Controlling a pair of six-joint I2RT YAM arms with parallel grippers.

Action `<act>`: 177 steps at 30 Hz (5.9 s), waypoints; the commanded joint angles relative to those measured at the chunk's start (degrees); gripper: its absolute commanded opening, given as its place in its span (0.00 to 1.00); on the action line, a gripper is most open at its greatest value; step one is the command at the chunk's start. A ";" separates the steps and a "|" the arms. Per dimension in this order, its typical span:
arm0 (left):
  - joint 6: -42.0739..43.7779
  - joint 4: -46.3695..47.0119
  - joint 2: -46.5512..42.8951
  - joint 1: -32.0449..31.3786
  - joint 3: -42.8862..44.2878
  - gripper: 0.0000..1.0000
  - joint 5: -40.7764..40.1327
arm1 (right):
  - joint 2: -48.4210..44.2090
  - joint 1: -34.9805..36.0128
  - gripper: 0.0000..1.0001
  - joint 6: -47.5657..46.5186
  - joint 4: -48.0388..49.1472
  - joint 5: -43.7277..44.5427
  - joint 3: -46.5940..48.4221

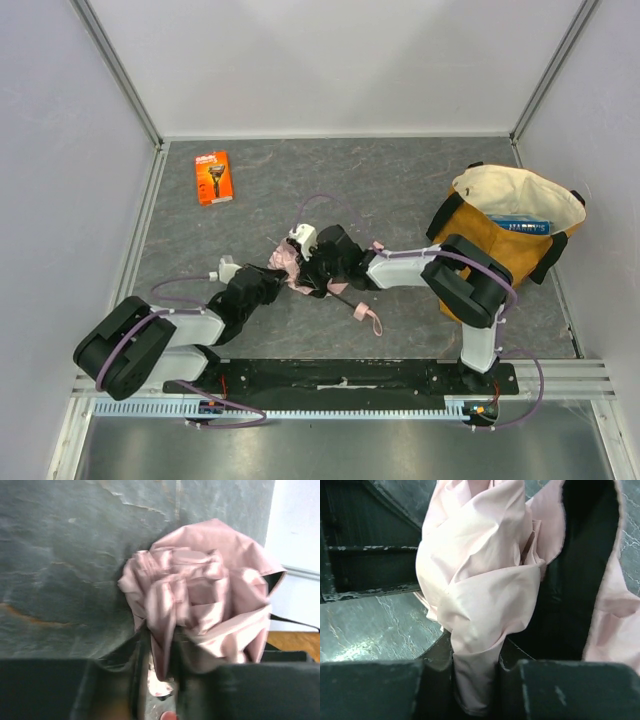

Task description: Put away the umbrella

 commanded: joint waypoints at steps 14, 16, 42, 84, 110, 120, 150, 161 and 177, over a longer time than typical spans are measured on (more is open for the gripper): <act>12.62 -11.34 -16.12 9.34 -3.60 0.91 8.82 | 13.43 -10.58 0.00 11.23 -6.83 -27.85 1.47; 14.89 -12.82 -16.74 13.12 -1.59 0.92 13.12 | 14.14 -10.93 0.00 11.41 -7.01 -29.70 1.91; 8.49 -1.59 6.99 8.93 3.62 0.95 10.69 | 18.19 -12.60 0.00 23.27 -2.27 -42.54 8.77; 10.43 15.03 8.04 6.37 -1.67 0.02 9.27 | 1.67 -12.61 0.90 14.59 -17.64 -25.76 9.65; 1.55 -11.96 -0.49 6.29 6.86 0.02 14.36 | -0.28 9.27 0.98 -6.78 -24.41 0.69 14.22; -4.87 -18.96 2.15 6.37 8.52 0.02 18.06 | 8.33 16.83 0.89 -7.31 -20.29 28.19 11.67; 4.10 -24.70 2.68 9.54 11.52 0.02 29.75 | 9.13 12.27 0.40 -11.09 -10.62 35.24 0.25; 5.67 -15.30 6.37 9.63 11.08 0.02 27.91 | 9.75 10.16 0.00 -7.31 -9.92 24.53 -0.81; 18.24 -6.77 -9.36 13.40 1.76 0.90 22.45 | 1.84 -0.38 0.00 4.02 -2.10 -1.21 -7.66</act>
